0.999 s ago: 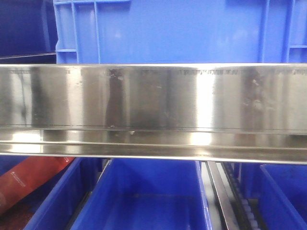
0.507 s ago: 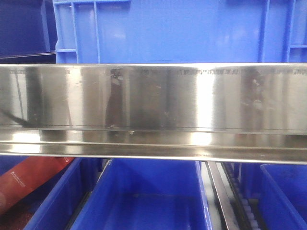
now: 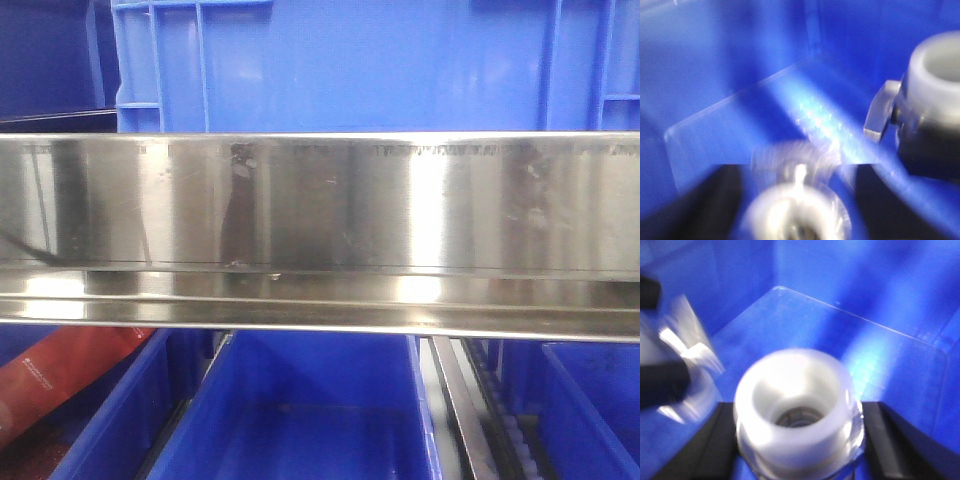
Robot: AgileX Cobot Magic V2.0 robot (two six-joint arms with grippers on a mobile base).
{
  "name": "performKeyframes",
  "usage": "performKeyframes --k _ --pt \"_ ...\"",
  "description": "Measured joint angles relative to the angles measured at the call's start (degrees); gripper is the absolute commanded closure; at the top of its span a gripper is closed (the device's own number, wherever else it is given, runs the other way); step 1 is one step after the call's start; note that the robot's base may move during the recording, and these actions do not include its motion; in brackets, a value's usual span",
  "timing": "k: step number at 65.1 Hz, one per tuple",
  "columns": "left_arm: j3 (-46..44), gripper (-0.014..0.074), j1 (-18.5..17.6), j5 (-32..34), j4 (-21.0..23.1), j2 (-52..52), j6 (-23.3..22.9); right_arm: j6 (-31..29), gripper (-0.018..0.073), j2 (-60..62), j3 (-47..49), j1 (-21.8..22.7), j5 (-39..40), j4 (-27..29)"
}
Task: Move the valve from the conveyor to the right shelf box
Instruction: 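Lower both valves into the blue bin and open both grippers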
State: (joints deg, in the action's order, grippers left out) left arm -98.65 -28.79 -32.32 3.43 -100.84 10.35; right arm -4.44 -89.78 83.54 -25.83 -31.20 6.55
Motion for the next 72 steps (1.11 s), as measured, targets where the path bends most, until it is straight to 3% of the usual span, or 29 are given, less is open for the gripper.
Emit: performKeyframes --k 7,14,22,29,35,45,53,61,72 --pt "-0.13 0.0105 0.00 0.13 0.00 0.34 0.00 -0.11 0.0034 0.87 0.37 0.00 0.42 0.00" --pt "-0.48 0.0163 0.00 -0.08 0.15 1.08 0.00 -0.11 0.0125 2.56 0.46 0.00 0.42 0.00" --pt "-0.70 0.0350 -0.10 -1.71 0.23 3.62 0.00 -0.11 0.0333 5.73 0.46 0.00 0.20 0.00" --pt "-0.82 0.0594 -0.10 -3.66 0.23 7.19 0.00 -0.11 0.0568 10.51 0.46 0.00 -0.83 0.00" --pt "-0.93 0.0707 -0.10 -5.80 0.23 10.79 0.00 -0.11 0.0729 14.40 0.46 0.00 -1.86 0.00" --pt "-0.89 0.0708 -0.10 -9.63 0.12 17.30 0.00 -0.11 0.0720 22.36 -2.44 0.00 -2.06 0.00" --pt "3.98 0.0708 -0.10 -9.58 0.12 23.83 -1.46 -0.11 0.0720 29.07 -9.02 0.00 -1.29 -0.10" --pt "14.61 0.0708 -0.10 -5.02 0.12 31.96 -3.94 -0.11 0.0720 37.34 -18.21 0.00 2.16 -0.85" --pt "34.73 0.0708 -0.10 7.27 -0.14 45.99 -4.44 -0.11 0.0720 49.53 -32.88 0.00 7.50 -1.93"
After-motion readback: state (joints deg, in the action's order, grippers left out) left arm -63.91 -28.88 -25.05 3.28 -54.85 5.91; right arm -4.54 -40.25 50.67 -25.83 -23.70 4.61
